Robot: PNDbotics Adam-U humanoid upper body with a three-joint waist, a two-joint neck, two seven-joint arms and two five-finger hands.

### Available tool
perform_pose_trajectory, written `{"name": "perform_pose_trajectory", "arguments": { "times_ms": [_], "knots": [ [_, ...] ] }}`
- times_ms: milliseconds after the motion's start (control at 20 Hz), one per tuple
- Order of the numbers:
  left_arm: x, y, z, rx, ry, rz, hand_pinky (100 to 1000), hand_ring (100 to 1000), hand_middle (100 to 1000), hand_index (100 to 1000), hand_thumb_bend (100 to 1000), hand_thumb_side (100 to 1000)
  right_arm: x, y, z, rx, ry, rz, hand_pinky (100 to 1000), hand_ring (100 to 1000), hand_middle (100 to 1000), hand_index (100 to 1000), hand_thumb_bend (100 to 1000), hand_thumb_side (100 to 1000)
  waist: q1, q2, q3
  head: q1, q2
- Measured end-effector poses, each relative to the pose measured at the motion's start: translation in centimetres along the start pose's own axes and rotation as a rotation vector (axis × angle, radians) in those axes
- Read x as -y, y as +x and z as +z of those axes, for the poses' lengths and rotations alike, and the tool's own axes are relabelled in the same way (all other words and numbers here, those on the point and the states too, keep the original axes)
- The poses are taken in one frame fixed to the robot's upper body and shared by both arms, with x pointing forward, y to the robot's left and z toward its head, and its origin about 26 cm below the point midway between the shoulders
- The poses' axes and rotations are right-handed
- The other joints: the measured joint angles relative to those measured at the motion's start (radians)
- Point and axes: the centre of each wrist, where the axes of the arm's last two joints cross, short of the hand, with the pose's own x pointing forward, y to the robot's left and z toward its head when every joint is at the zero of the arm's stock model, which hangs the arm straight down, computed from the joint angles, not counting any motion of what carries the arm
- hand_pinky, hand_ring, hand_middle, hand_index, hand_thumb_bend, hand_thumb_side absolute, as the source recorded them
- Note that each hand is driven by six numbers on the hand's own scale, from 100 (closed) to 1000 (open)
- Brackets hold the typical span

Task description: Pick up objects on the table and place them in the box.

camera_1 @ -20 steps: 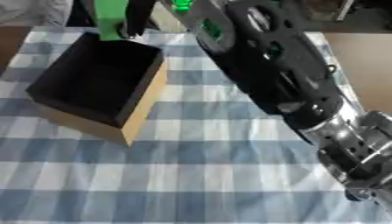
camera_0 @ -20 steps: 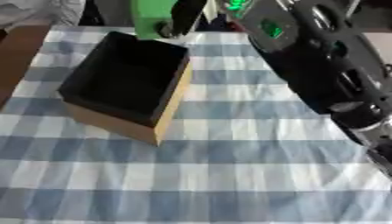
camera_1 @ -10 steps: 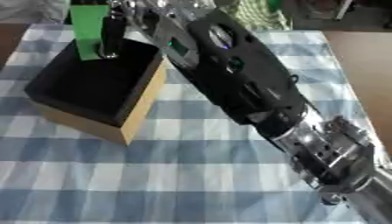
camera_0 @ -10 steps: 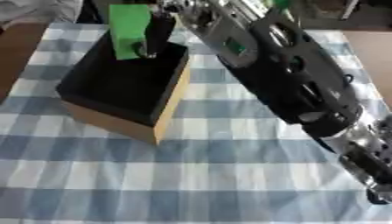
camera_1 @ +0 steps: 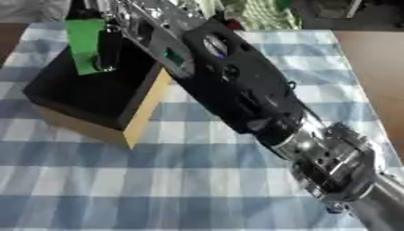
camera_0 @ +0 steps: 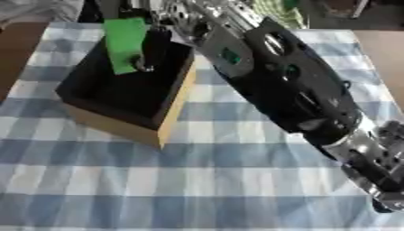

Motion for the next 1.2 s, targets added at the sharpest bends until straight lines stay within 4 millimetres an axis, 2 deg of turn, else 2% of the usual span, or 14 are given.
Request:
{"name": "perform_pose_trajectory", "arguments": {
  "times_ms": [150, 300, 350, 600, 900, 1200],
  "knots": [
    [0.0, 0.0, 0.0, 0.001, -0.001, 0.001, 609, 716, 577, 710, 283, 361, -0.3, 0.0, -0.4, -0.004, 0.026, 0.023, 997, 1000, 903, 983, 312, 261, 0.000, 0.000, 0.000, 0.000, 0.000],
    [0.0, 0.0, 0.0, 0.001, -0.002, 0.002, 609, 716, 577, 710, 283, 361, -0.5, -0.2, -0.7, -0.015, 0.045, 0.043, 997, 1000, 903, 983, 312, 261, 0.000, 0.000, 0.000, 0.000, 0.000],
    [0.0, 0.0, 0.0, 0.001, -0.002, 0.002, 609, 716, 576, 709, 284, 359, -0.6, -0.3, -0.8, -0.017, 0.052, 0.047, 1000, 1000, 904, 986, 343, 302, 0.000, 0.000, 0.000, 0.000, 0.000],
    [0.1, 0.1, -0.1, 0.004, -0.002, 0.005, 609, 716, 576, 709, 287, 359, -0.7, -0.5, -1.1, -0.034, 0.063, 0.067, 999, 1000, 898, 983, 341, 299, 0.000, 0.000, 0.000, 0.000, 0.000],
    [0.1, 0.1, -0.1, 0.005, -0.002, 0.006, 610, 715, 576, 709, 287, 360, -0.2, -0.6, -0.7, -0.031, 0.046, 0.064, 989, 1000, 878, 965, 250, 242, 0.000, 0.000, -0.001, 0.000, -0.002],
    [0.1, 0.1, -0.1, 0.005, 0.000, 0.006, 610, 714, 576, 709, 288, 361, 2.0, -1.2, 2.2, -0.005, -0.052, 0.066, 969, 995, 848, 933, 127, 164, 0.003, -0.001, -0.011, 0.008, -0.002]
  ]
}}
